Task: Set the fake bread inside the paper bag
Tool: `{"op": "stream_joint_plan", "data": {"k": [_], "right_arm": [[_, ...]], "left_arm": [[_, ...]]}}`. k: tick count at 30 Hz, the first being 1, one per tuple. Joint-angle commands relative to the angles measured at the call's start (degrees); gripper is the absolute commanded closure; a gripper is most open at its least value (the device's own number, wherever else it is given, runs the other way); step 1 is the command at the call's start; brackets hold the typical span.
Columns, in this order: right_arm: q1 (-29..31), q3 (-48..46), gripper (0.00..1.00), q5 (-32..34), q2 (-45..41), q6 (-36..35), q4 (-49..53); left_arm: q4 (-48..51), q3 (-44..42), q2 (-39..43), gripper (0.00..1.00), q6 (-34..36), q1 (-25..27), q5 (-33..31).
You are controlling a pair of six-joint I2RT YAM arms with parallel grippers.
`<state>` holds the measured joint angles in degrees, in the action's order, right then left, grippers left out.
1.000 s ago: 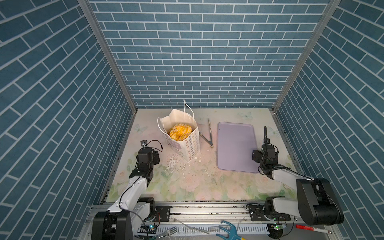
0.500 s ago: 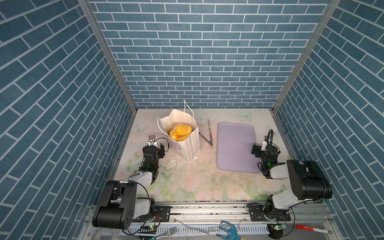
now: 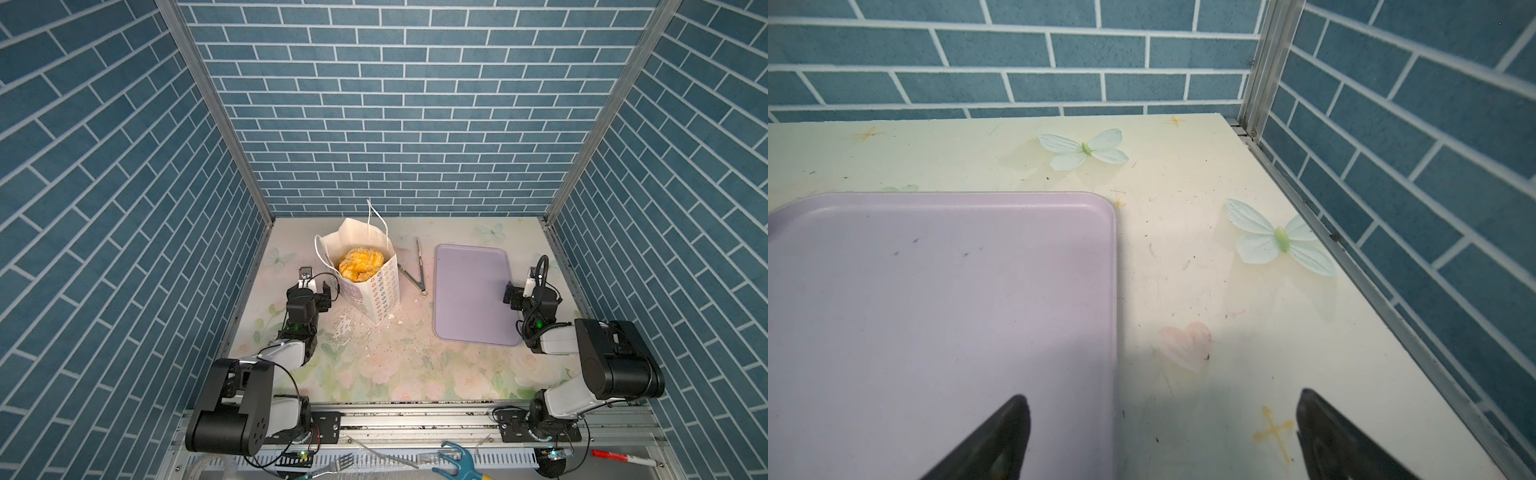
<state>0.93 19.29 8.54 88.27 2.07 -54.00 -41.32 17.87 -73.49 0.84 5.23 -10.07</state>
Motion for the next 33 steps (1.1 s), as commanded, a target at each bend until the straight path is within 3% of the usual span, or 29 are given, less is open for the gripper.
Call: {"op": "stream_joint_plan", "data": {"k": [1, 3, 7, 13, 33], "right_arm": [[-0.23, 1.02, 0.01, -0.47, 0.02, -0.75, -0.06], [-0.30, 1.05, 0.01, -0.54, 0.04, -0.74, -0.06], [-0.28, 0.99, 0.01, -0.55, 0.05, -0.74, -0.06], [-0.23, 1.04, 0.01, -0.54, 0.05, -0.69, -0.06], [-1.33, 1.85, 0.01, -2.85, 0.02, -0.39, 1.52]], "left_arm": [[-1.79, -0.69, 0.67, 0.23, 1.72, -0.02, 1.85], [-7.28, -2.06, -0.27, 0.22, 6.93, -0.04, 3.07], [-6.93, -0.58, -2.83, 0.18, 3.44, -2.51, 3.32], [-27.55, -4.75, -15.27, 0.15, 3.45, -2.60, 3.88], [-22.40, -3.12, -14.12, 0.12, 2.54, -2.69, 2.37]]}}
